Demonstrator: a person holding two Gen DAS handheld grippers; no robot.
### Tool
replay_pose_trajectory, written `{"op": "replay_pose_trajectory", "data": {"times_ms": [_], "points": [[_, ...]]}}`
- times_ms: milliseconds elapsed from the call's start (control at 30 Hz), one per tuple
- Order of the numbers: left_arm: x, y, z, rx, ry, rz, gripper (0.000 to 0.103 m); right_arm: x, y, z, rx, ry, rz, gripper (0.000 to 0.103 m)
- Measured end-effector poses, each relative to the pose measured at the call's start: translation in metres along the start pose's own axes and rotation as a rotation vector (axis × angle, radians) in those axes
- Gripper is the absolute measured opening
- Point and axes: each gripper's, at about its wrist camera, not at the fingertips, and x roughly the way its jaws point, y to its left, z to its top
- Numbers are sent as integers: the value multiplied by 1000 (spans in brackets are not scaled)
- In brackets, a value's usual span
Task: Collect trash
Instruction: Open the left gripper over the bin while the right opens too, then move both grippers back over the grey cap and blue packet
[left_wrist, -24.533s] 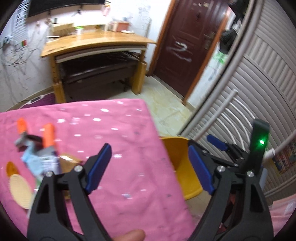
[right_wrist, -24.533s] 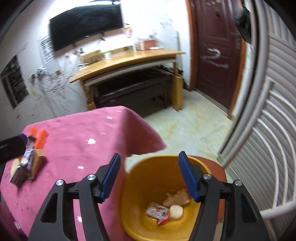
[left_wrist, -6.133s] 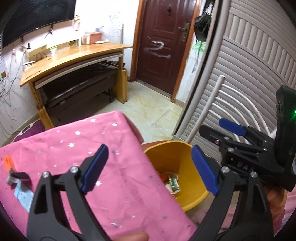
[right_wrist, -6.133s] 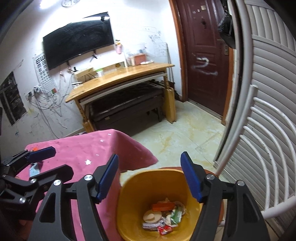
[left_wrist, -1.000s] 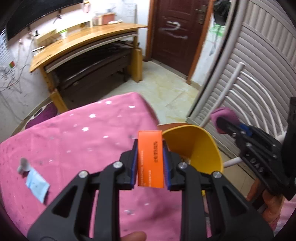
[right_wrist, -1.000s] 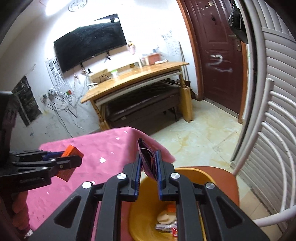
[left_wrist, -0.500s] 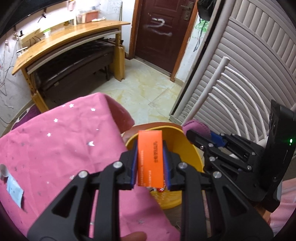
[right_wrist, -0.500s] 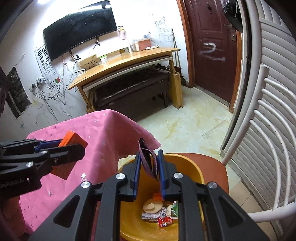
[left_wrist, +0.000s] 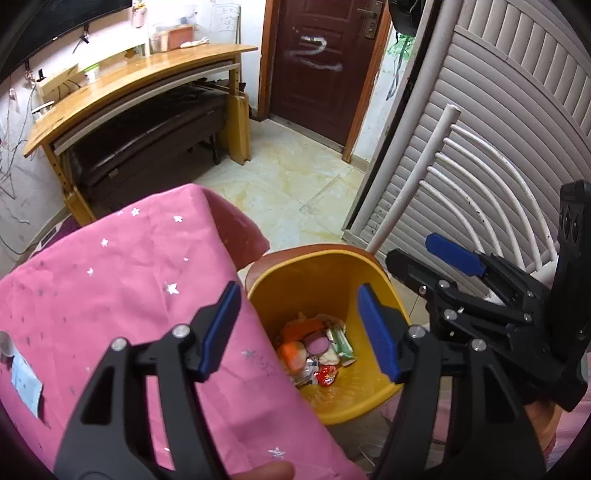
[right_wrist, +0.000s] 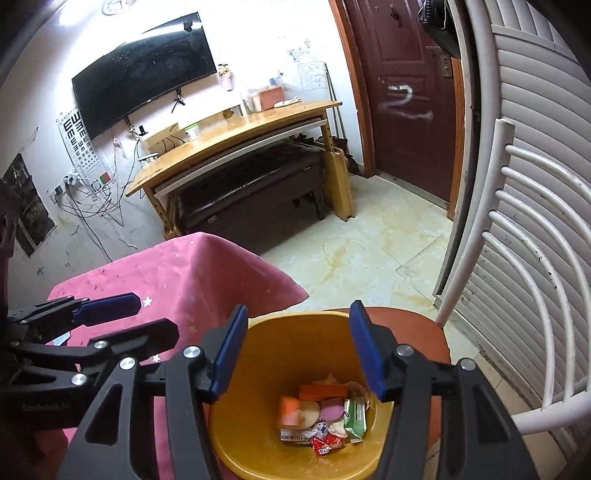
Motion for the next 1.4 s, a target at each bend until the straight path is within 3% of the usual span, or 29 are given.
{"op": "replay_pose_trajectory", "data": {"times_ms": [333,433,733,1167,1400], "points": [[-22,17,-5,-27,-43,21,63,4,11,0,-23,5,-4,52],[-34,29,-11,-46,-68,62,72,3,22,2,-49,-4,8,52],[-73,72,-30,-91,-146,189,81,1,70,4,-143,-18,63,59],[-124,151,-44,-188,-212,299,84,-2,127,0,-257,-26,133,66],[-135,191,-57,-170,-204,350,87,-11,171,-8,-301,-35,250,68]]}}
